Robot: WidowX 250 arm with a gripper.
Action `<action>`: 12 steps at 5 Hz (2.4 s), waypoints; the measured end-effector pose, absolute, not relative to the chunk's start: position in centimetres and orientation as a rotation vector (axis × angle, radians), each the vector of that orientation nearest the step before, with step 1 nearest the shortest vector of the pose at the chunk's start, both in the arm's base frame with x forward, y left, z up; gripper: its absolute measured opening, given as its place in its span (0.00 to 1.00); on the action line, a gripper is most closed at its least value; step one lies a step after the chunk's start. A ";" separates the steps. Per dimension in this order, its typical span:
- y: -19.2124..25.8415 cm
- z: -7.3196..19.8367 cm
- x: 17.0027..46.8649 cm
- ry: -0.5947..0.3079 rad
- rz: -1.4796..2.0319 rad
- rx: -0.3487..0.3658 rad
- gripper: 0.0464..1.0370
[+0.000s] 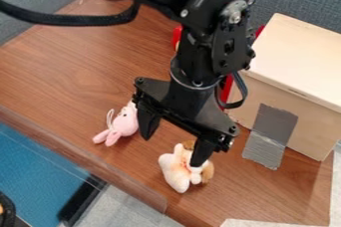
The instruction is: Moved the pink bunny to the left side of the table
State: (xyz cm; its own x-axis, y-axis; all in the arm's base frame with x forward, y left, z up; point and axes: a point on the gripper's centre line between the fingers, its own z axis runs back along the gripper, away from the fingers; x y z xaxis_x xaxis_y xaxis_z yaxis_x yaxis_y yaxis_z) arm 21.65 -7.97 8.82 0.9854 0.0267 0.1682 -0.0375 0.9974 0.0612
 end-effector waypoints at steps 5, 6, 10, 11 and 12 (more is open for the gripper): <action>1.3 9.0 28.3 -0.150 0.238 0.104 0.96; 2.2 5.7 28.2 -0.079 0.231 0.111 0.96; 3.2 2.2 26.7 0.014 0.227 0.132 0.51; 4.0 4.6 27.9 -0.040 0.256 0.099 0.34; 6.2 6.4 28.2 -0.076 0.295 0.086 0.28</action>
State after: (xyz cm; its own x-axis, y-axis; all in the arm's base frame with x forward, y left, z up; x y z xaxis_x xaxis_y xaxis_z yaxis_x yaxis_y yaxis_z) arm 28.17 6.16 6.45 0.9540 0.2868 0.0875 -0.2934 0.9531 0.0739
